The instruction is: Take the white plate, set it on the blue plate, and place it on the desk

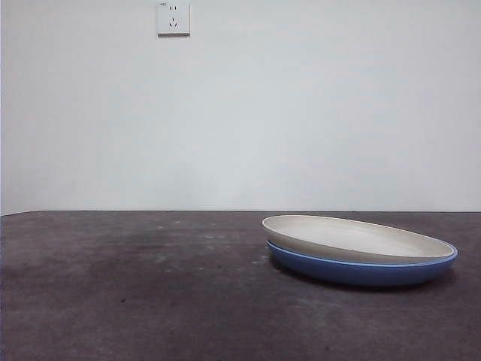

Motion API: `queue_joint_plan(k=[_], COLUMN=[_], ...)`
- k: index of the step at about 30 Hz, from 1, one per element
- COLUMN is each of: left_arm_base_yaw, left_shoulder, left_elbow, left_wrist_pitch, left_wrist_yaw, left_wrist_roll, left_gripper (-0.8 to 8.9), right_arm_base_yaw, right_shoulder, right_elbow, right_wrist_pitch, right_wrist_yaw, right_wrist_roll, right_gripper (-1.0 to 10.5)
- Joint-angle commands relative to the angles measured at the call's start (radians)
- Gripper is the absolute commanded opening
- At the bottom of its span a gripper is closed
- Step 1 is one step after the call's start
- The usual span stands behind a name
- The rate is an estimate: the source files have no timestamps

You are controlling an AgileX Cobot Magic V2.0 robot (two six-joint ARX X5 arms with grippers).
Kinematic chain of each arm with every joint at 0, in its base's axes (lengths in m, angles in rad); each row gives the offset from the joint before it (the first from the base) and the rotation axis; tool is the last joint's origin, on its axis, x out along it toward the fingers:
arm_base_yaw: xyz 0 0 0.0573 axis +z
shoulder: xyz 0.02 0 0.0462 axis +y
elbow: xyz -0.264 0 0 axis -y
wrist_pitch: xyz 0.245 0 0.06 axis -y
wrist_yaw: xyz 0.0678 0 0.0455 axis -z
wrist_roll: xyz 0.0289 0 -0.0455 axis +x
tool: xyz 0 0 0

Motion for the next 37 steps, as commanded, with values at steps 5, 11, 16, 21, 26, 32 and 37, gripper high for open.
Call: queue_joint_plan(k=[5, 11, 16, 21, 26, 32, 37], left_arm_base_yaw=[-0.009, -0.009, -0.009, -0.009, -0.009, -0.009, -0.009], left_shoulder=[0.008, 0.008, 0.008, 0.008, 0.008, 0.008, 0.008], left_elbow=[0.01, 0.01, 0.01, 0.01, 0.01, 0.01, 0.01], left_wrist_pitch=[0.008, 0.007, 0.008, 0.008, 0.008, 0.011, 0.01], left_wrist_yaw=[0.005, 0.005, 0.005, 0.005, 0.005, 0.005, 0.005], left_wrist_roll=[0.015, 0.015, 0.015, 0.015, 0.015, 0.016, 0.015], left_gripper=[2.53, 2.53, 2.52, 2.52, 2.52, 2.52, 2.52], right_arm_base_yaw=[-0.001, -0.019, -0.027, -0.032, -0.032, -0.032, -0.032], right_shoulder=[0.167, 0.343, 0.47, 0.578, 0.665, 0.718, 0.737], right_elbow=[-0.125, -0.148, -0.148, -0.148, -0.148, -0.148, -0.148], right_wrist_pitch=[0.248, 0.393, 0.488, 0.56, 0.616, 0.644, 0.657], right_wrist_yaw=[0.005, 0.005, 0.024, 0.031, 0.03, 0.03, 0.031], right_wrist_roll=[0.074, 0.081, 0.085, 0.087, 0.088, 0.088, 0.092], right_gripper=[3.6, 3.6, 3.2, 3.2, 3.0, 2.1, 2.0])
